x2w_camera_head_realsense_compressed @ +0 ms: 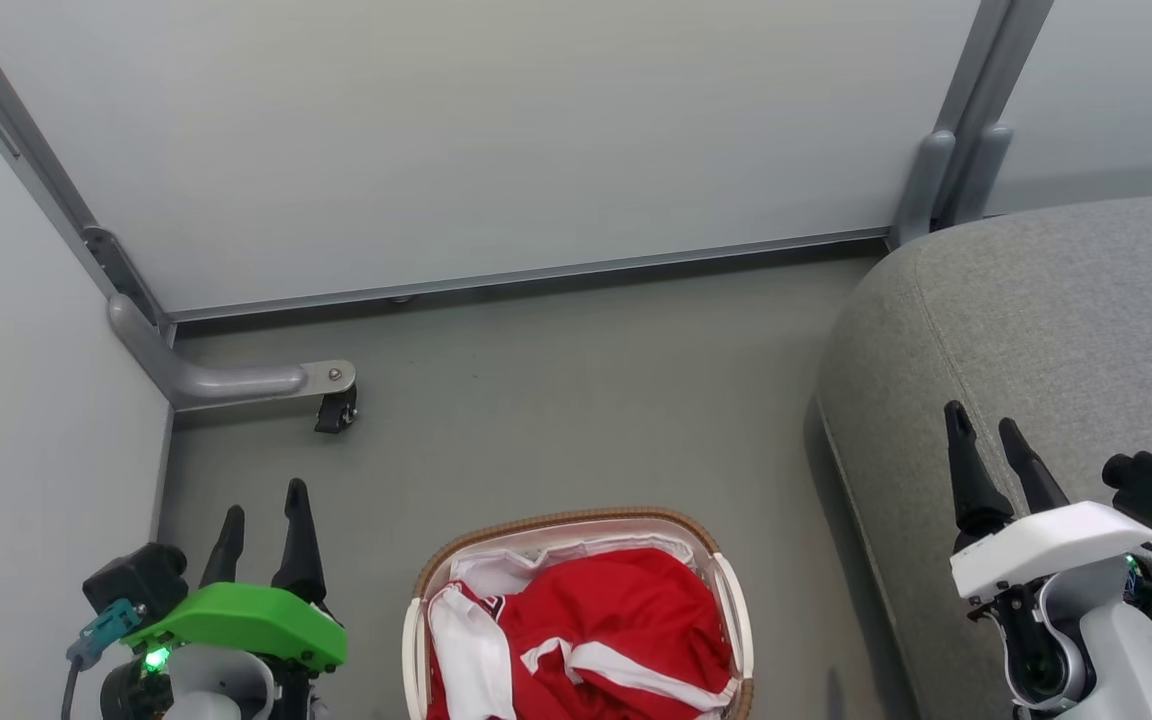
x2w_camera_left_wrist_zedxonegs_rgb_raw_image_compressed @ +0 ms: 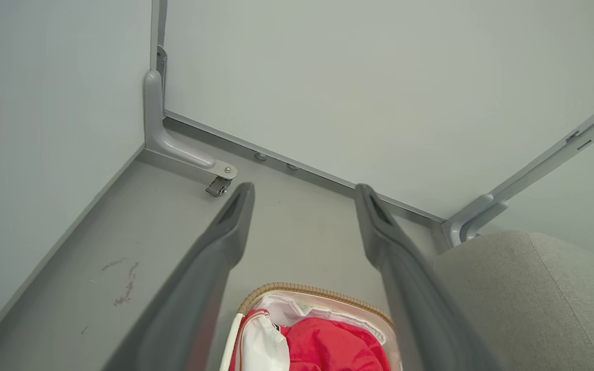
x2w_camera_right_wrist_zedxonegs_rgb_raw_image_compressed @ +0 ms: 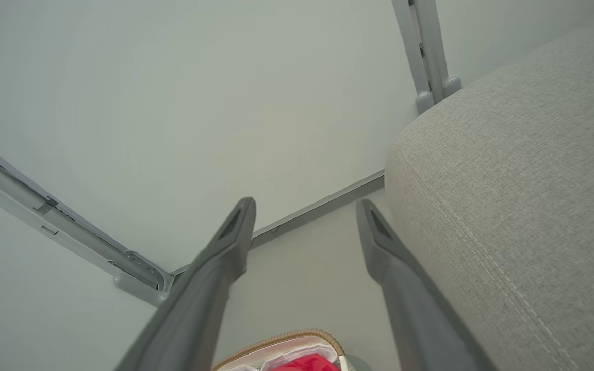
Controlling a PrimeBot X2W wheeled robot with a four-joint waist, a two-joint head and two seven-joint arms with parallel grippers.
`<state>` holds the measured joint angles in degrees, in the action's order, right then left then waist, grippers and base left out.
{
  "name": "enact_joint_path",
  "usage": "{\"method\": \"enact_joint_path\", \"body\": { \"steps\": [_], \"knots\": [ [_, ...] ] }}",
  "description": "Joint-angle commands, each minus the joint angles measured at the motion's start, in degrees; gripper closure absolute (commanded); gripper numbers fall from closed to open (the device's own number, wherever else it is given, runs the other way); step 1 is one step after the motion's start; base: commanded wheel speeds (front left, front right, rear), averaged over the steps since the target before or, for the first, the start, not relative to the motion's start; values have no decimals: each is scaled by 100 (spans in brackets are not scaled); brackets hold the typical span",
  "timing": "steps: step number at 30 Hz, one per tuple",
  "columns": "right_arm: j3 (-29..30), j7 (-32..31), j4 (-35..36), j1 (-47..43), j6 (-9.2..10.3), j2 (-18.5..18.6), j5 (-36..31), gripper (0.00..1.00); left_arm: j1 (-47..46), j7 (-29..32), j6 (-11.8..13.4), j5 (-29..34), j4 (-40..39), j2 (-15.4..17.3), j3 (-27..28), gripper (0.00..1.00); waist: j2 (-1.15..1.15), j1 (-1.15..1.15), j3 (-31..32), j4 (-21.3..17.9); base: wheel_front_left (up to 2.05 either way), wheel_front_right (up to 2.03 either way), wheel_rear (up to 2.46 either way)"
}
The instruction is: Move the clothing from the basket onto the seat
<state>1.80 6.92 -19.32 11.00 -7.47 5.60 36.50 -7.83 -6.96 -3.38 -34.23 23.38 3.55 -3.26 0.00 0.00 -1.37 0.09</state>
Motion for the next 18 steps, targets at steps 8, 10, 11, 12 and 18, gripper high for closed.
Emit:
{"method": "enact_joint_path", "body": {
  "steps": [8, 10, 11, 12, 18],
  "knots": [
    [-23, 165, 9, 237, -3, 33, -612, 0, -239, -163, 109, 615, 37, 82, -129, 0, 0, 0, -16, 7, 0, 0, 0],
    [-22, 197, 12, 240, -3, 22, -730, 0, -245, -194, 137, 715, 52, 77, -143, 0, 0, 0, -19, 8, 0, 0, 0],
    [-5, 210, 19, 240, -3, 7, -789, 0, -244, -206, 157, 776, 58, 73, -145, 0, 0, 0, -20, 10, 0, 0, 0],
    [26, 227, 29, 233, -2, -7, -829, 0, -242, -222, 179, 820, 63, 67, -144, 0, 0, 0, -20, 13, 0, 0, 0],
    [109, 309, 62, 109, -3, -83, -1145, 0, -226, -308, 250, 1121, 86, 35, -178, 0, 0, 0, -21, 25, 0, 0, 0]
  ]
}}
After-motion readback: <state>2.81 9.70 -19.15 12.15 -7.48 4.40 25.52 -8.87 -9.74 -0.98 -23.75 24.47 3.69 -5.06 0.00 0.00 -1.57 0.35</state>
